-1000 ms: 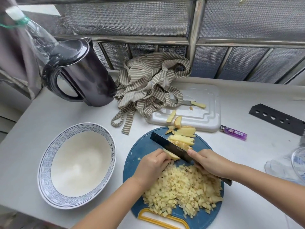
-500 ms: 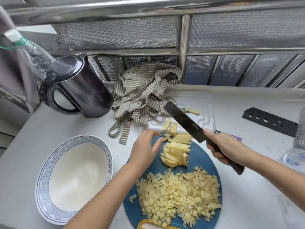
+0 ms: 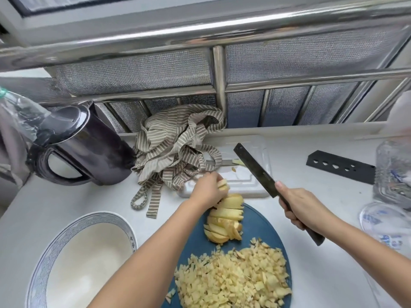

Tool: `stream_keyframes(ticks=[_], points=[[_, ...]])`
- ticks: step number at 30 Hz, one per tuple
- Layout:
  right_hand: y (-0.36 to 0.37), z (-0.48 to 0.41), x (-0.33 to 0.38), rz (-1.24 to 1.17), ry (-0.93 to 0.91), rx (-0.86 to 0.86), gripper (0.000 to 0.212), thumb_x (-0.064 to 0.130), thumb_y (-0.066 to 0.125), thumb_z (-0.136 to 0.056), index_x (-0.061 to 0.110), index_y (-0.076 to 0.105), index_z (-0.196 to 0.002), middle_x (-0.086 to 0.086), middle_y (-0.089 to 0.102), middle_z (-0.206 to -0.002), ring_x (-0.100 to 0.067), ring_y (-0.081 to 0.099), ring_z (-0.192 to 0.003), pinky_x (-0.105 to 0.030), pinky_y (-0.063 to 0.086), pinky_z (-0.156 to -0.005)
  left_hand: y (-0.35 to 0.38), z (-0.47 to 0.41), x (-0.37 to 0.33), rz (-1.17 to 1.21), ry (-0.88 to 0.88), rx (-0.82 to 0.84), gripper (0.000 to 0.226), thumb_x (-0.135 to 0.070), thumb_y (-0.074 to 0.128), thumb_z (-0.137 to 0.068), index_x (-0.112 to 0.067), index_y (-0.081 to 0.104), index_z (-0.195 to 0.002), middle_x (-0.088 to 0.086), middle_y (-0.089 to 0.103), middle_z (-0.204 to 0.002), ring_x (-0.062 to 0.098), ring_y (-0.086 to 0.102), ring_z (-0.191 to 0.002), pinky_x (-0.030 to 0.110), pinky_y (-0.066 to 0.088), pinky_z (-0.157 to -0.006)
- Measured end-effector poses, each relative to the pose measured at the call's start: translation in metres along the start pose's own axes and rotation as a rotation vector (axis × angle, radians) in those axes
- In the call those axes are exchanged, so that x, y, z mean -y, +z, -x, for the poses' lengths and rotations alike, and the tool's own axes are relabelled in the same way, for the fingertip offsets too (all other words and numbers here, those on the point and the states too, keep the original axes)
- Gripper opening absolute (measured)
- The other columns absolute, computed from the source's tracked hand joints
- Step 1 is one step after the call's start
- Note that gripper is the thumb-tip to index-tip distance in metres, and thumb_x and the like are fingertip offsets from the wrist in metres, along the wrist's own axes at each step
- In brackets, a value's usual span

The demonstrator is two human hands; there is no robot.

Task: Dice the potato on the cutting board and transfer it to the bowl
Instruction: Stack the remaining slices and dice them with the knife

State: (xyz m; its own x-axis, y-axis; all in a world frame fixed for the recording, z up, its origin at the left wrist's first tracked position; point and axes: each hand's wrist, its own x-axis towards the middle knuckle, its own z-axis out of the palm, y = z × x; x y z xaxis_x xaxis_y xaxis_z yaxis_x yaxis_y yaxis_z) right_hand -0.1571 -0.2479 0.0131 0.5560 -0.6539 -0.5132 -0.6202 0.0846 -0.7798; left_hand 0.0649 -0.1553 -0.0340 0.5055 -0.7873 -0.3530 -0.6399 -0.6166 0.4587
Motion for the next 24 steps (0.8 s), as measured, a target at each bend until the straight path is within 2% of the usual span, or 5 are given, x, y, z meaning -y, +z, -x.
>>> stream_keyframes(ticks=[3,8,13,17,24], points=[[0.001,0.001,-0.003,-0.018,0.018,-0.003,0.053,0.055,0.039,-0.096,0.010,0.044,-0.068,-0.003,0.036,-0.051,-0.017,0.030,-0.040,-0.023,0.028,-0.038,-0.006,0.004,0.000,0.013,0.110,0.121,0.035,-0.024,0.065,-0.086,-0.017,0.061,-0.120,0.003,0.059,-0.122,0.018,0.057,-0.105,0.024,0.045,-0.076],[0.002,0.001,-0.008,-0.016,0.037,0.018,0.053,0.055,0.039,-0.096,0.011,0.041,-0.067,-0.004,0.034,-0.054,-0.018,0.029,-0.042,-0.023,0.027,-0.040,-0.005,0.013,0.001,-0.040,0.240,0.216,0.033,-0.027,0.058,-0.090,-0.024,0.062,-0.123,0.003,0.054,-0.125,0.022,0.046,-0.120,0.036,0.038,-0.102],[0.000,0.001,-0.012,-0.014,0.028,0.012,0.054,0.056,0.039,-0.096,0.011,0.041,-0.067,-0.009,0.034,-0.059,-0.019,0.029,-0.043,-0.025,0.027,-0.040,0.000,0.031,0.005,-0.073,0.296,0.281,0.039,-0.035,0.052,-0.096,-0.026,0.055,-0.134,0.001,0.054,-0.127,0.016,0.048,-0.118,0.030,0.039,-0.098],[-0.001,0.001,-0.013,-0.019,0.032,0.011,0.054,0.056,0.040,-0.096,0.011,0.041,-0.067,-0.009,0.034,-0.059,-0.018,0.029,-0.043,-0.025,0.027,-0.040,-0.001,0.032,0.005,-0.100,0.297,0.306,0.035,-0.037,0.048,-0.099,-0.022,0.059,-0.129,0.000,0.056,-0.128,0.018,0.052,-0.115,0.031,0.042,-0.096],[-0.006,-0.002,-0.014,-0.037,0.019,-0.015,0.054,0.057,0.040,-0.095,0.011,0.043,-0.066,-0.006,0.033,-0.057,-0.019,0.029,-0.045,-0.025,0.028,-0.041,-0.003,0.022,-0.006,-0.111,0.314,0.117,0.028,-0.031,0.047,-0.098,-0.018,0.068,-0.111,0.002,0.063,-0.111,0.020,0.059,-0.099,0.035,0.047,-0.086]])
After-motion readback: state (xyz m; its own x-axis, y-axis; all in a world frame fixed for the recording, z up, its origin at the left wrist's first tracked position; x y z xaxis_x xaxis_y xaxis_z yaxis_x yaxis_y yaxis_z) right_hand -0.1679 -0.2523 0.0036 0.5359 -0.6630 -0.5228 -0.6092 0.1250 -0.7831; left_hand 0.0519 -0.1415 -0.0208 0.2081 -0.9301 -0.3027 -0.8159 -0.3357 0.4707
